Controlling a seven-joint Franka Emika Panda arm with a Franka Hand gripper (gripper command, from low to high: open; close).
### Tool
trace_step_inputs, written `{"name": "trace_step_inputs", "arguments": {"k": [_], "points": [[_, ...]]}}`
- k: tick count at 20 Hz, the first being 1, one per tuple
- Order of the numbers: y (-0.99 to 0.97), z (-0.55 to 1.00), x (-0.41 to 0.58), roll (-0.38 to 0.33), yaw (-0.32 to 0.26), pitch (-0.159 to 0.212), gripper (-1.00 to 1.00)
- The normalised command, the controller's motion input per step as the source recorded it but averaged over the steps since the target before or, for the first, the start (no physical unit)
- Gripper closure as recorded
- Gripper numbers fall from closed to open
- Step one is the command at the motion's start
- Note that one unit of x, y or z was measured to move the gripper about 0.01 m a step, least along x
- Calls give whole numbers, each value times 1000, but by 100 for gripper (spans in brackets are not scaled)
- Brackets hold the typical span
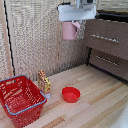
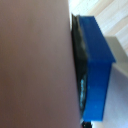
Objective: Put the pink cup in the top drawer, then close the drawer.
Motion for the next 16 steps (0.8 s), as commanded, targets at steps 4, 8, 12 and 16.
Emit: {"name": "trace_step_inputs", "arguments": {"k": [4, 8, 12, 16], "points": [[-41, 926, 400, -102, -134, 58, 100], [-52, 936, 346, -103, -119, 52, 100], [-164, 912, 324, -107, -109, 55, 100], [-380, 885, 282, -94, -86, 60, 100]]}}
